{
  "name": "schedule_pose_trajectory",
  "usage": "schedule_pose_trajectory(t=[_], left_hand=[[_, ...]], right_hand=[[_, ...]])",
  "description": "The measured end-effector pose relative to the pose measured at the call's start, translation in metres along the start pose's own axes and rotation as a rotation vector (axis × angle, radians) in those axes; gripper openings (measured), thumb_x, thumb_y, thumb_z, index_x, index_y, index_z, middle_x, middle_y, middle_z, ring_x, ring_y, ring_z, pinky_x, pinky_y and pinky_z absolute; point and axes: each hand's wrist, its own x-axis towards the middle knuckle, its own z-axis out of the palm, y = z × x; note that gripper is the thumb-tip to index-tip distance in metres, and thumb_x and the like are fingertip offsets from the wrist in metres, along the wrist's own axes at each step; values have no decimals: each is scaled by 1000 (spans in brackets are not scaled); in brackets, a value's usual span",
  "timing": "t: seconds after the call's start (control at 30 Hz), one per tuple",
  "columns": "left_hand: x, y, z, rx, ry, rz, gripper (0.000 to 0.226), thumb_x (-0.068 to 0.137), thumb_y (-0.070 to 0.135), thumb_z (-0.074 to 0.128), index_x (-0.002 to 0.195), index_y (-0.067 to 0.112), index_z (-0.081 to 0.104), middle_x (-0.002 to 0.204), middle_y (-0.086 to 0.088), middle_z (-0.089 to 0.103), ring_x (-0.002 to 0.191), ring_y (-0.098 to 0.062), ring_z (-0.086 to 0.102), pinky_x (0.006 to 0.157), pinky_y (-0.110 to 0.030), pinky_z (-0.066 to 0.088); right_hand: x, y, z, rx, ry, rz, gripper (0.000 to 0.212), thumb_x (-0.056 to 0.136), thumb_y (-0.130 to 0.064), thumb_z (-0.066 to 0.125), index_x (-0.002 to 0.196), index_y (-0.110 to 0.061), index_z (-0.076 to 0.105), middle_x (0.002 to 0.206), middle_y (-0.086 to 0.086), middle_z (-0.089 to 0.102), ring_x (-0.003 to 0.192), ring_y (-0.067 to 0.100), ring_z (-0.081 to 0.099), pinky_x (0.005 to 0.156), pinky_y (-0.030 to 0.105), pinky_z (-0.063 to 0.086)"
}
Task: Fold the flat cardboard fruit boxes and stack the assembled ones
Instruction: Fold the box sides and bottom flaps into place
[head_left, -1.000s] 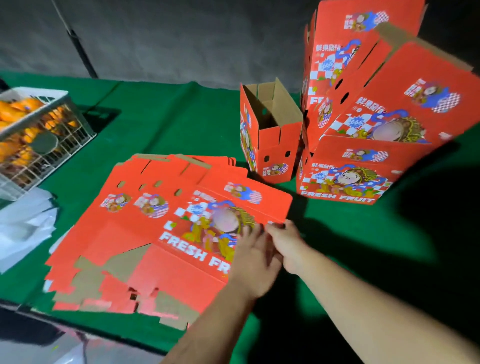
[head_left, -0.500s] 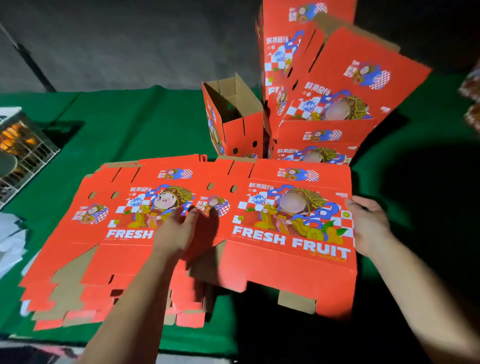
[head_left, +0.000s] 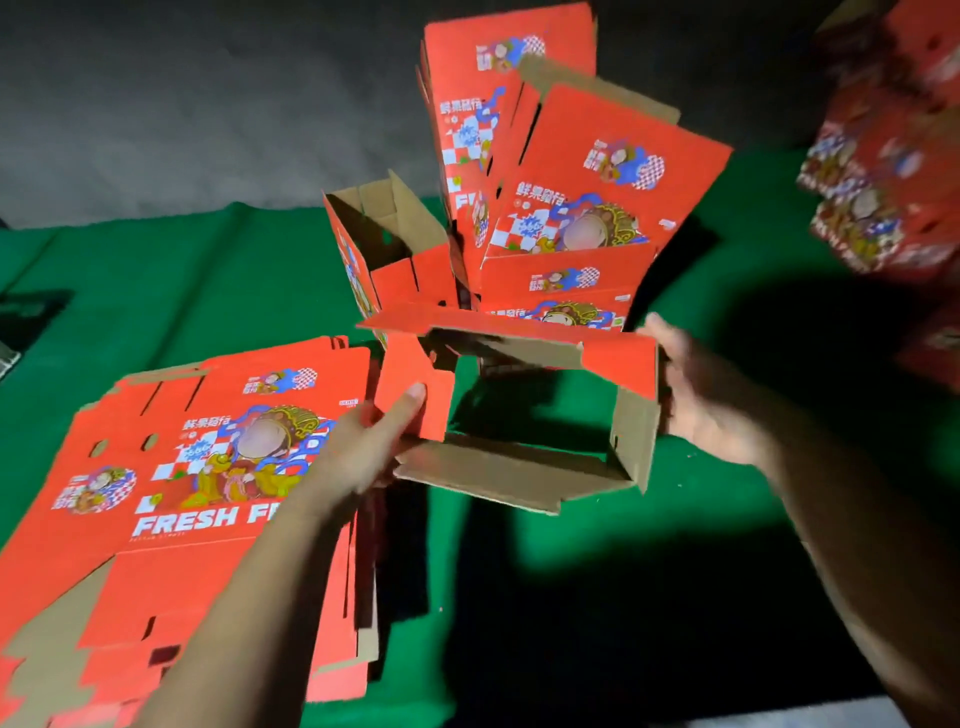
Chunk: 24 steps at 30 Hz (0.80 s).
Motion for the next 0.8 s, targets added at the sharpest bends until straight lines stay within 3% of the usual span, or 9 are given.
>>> schedule_pose_trajectory(t=[0.13,0.2,0.3,0.37,0.43,0.53,0.6,0.7,0.8], left_hand=[[8,10,-11,86,87,116,61,78,88,55,80,32,79,68,11,74,55,-1,60,67,-35,49],[11,16,-9,48,127,125,85,68,96,54,103,22,74,92,1,78,81,-12,70,88,-43,52],[17,14,5,-108,90,213,66,74,79,68,119,32,55,124,-23,65,103,-37,64,99,-53,46],[22,9,18,-219,-44,159,70,89,53,70,148,43,34,136,-4,63,91,-28,63,84,-43,53],[25,4,29,-310,-126,79,75,93,42,66,153,59,23,112,6,74,50,-23,51,53,-31,43],[24,-5,28,-471,-84,79,75,94,36,62,153,61,23,146,12,60,64,-29,68,58,-31,55],[22,0,34,-583,-194,111,77,93,33,64,156,55,24,149,14,57,68,-8,73,57,-25,58],[13,11,78,-333,-235,102,61,107,25,47,163,30,21,148,-2,56,128,-22,61,106,-42,50],[-13,18,110,20,-217,269,66,99,58,40,159,46,14,117,14,44,117,-6,46,106,-19,38]], right_hand=[[0,-3,-18,-88,-211,-188,61,104,-53,43,150,-13,43,155,21,45,131,26,55,108,58,46],[0,3,-18,-60,-260,-294,55,101,-50,52,153,-39,37,159,2,45,136,16,54,105,42,52],[4,14,-3,-88,64,-182,77,82,-63,73,144,-63,28,153,-20,39,124,8,59,94,42,57],[16,16,12,-89,350,-47,76,88,-64,67,149,-47,26,145,-10,50,104,12,66,84,43,57],[23,19,28,4,457,36,60,92,-63,59,143,-44,34,127,0,67,85,16,71,67,31,52],[23,36,47,236,522,-62,73,73,-70,66,136,-45,41,113,1,71,73,12,75,50,27,54],[26,38,56,406,546,-228,70,71,-66,68,133,-44,47,123,1,68,95,7,74,72,31,59],[42,28,62,619,325,-245,60,94,-65,53,147,-40,44,155,-2,49,143,17,46,117,42,36],[45,4,62,329,128,-37,73,92,-80,41,144,-31,56,141,1,64,128,20,62,113,44,42]])
